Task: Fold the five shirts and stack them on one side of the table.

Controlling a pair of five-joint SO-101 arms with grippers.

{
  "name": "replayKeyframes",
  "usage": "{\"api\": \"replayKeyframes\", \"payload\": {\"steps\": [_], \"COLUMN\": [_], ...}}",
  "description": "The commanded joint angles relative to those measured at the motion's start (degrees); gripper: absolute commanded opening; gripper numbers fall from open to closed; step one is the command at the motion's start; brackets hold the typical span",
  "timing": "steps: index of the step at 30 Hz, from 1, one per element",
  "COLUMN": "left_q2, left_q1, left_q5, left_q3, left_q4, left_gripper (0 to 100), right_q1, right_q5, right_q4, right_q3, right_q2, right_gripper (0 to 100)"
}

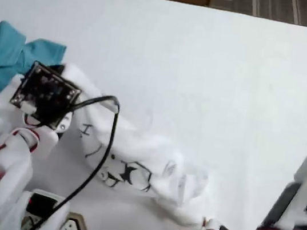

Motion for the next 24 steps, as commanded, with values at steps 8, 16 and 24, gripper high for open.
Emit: {"api": "replayKeyframes", "payload": {"steps": [8, 16, 24], "left_q2": [0.18, 0.18, 0.18], "left_q1": [-1.41, -12.57, -14.15], "left_q5": [-2.29, -6.86, -6.77], "left_q3": [8.75, 22.46, 29.49], "left_q4": [-0.26, -5.54, -7.21], "left_gripper": [3, 3, 3], "right_q1": [-28.53, -44.79, -57.19], "right_q5": [1.32, 13.89, 13.80], "right_q4": [0.04, -6.55, -8.66], "right_q3": [44.57, 55.21, 55.21], "right_q2": [2.33, 13.41, 27.56], "right_gripper": [11.0, 13.8, 13.9]}}
